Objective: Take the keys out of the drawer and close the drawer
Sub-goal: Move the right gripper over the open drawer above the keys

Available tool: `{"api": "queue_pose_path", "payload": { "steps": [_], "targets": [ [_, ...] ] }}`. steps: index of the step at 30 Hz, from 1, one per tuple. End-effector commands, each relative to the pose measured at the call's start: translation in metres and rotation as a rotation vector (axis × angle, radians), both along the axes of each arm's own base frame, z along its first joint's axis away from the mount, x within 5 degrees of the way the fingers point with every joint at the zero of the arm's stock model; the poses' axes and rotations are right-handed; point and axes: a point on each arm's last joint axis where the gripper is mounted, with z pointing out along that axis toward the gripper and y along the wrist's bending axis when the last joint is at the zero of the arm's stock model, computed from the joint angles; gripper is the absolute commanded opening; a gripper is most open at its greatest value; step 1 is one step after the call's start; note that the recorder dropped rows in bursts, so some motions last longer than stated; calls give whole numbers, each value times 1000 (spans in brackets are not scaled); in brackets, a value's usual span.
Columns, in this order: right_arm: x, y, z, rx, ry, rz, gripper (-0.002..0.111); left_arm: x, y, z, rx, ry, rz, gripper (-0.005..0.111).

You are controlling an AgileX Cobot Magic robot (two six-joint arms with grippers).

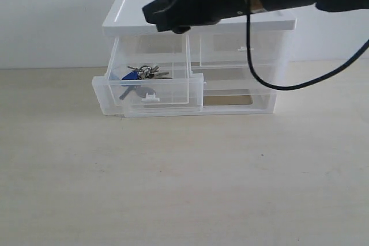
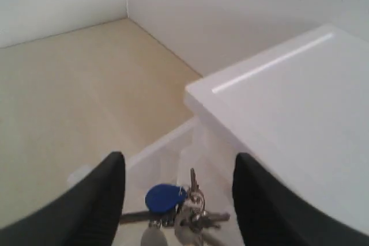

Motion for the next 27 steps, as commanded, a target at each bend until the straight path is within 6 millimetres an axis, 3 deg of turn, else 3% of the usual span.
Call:
{"api": "queue_pose_path", "payload": {
  "steps": [1,6,9,15,17,22,27],
  "targets": [
    [-10,22,17,-88,-215,-175,52,0,0,-1,-13,2,6,4],
    [-23,42,13,-274,-406,-427,52,0,0,-1,-13,2,6,4],
    [-25,58,10,-282,-118,-422,49,0,0,-1,-13,2,6,4],
    [-21,81,15,-406,104,-311,49,0,0,-1,-13,2,6,4],
    [-14,91,14,-462,159,-301,49,0,0,-1,-13,2,6,4],
    [17,107,-16,-484,304,-306,49,0,0,-1,-13,2,6,4],
    [41,95,-40,-474,406,-338,49,0,0,-1,-13,2,6,4]
  ]
}}
